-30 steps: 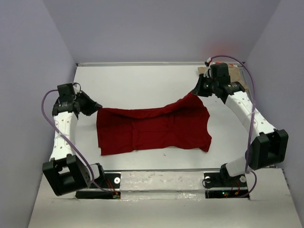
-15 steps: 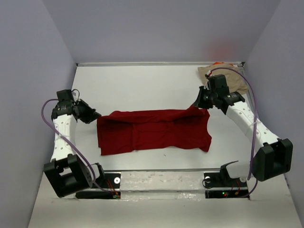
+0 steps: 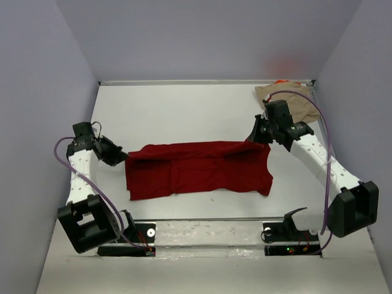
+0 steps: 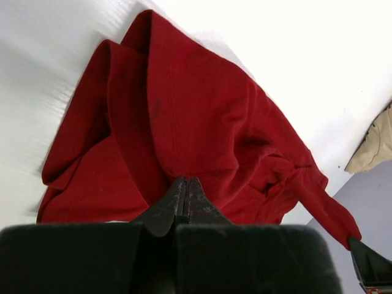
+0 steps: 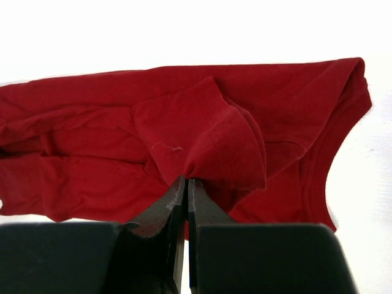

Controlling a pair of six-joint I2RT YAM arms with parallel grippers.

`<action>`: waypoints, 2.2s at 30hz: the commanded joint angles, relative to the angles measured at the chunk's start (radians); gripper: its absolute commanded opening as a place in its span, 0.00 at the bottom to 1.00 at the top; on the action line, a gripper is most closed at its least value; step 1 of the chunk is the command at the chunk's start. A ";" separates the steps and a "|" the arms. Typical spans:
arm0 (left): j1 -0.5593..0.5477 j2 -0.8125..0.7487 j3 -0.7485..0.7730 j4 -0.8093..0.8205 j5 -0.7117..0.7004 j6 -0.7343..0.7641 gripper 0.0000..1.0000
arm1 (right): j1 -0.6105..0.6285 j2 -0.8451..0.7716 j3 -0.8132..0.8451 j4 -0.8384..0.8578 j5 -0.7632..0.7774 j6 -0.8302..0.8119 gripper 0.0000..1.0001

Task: Fold and stack the t-shirts
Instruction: Fold the tshirt

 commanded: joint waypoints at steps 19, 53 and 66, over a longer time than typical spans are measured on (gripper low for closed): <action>0.048 -0.007 -0.036 -0.089 -0.085 0.023 0.00 | 0.075 -0.165 -0.160 0.027 0.073 0.137 0.45; 0.048 0.013 -0.010 0.016 -0.185 0.057 0.04 | 0.115 0.231 0.149 0.097 0.059 -0.066 0.01; 0.048 -0.021 -0.025 -0.008 -0.210 -0.014 0.84 | 0.095 0.354 0.246 0.109 0.011 -0.096 0.00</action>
